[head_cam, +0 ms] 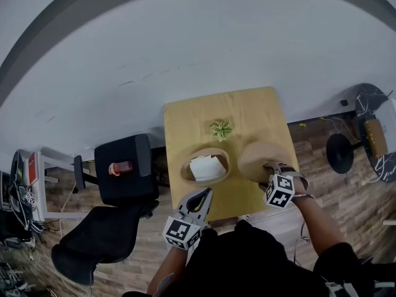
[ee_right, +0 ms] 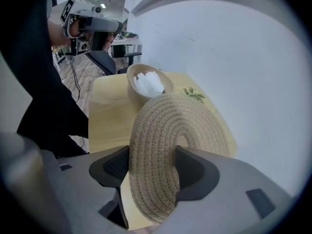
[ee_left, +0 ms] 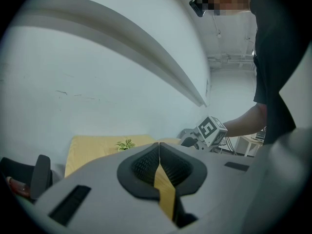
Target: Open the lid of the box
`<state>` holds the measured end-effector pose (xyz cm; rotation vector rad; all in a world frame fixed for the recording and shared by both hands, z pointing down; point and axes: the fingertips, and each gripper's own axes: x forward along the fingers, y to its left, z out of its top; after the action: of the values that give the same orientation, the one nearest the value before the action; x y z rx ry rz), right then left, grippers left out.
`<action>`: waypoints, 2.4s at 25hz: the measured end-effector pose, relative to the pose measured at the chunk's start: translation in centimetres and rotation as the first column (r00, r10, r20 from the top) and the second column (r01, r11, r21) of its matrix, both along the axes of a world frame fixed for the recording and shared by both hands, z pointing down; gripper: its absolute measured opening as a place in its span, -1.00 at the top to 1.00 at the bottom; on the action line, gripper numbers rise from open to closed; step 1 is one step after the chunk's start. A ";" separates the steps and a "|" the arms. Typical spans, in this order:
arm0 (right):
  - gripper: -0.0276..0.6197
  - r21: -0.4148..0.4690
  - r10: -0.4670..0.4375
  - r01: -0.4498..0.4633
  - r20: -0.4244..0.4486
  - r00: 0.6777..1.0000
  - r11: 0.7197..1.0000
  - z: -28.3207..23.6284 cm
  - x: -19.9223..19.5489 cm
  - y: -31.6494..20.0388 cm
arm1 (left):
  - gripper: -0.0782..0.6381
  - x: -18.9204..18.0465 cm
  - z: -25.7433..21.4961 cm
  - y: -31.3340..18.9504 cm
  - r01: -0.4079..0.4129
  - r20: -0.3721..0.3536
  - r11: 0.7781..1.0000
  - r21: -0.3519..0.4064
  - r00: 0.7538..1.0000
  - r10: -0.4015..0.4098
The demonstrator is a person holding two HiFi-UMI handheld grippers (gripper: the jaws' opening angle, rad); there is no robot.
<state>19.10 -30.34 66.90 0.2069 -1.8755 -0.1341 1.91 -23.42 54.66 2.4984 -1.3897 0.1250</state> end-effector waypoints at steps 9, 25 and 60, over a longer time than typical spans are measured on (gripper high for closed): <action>-0.03 -0.086 -0.015 0.013 -0.027 1.000 0.996 5.4 2.0 -0.9 | 0.73 1.6 1.5 -0.9 0.020 0.018 0.999 -0.046 1.000 -0.019; -0.03 -0.165 -0.099 0.088 -0.061 0.993 0.982 9.9 1.7 -0.8 | 0.73 0.6 2.0 -1.7 0.093 0.002 0.994 -0.065 0.996 -0.093; 0.85 0.206 0.091 -0.468 0.839 0.536 0.859 -24.1 -10.3 -3.4 | 0.73 -5.1 -6.0 -1.0 0.167 -0.058 0.980 0.104 0.985 -0.161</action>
<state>8.83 -33.76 42.77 1.0361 -2.6884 -0.2333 -3.21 -24.38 48.66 2.4404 -1.6149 -0.0468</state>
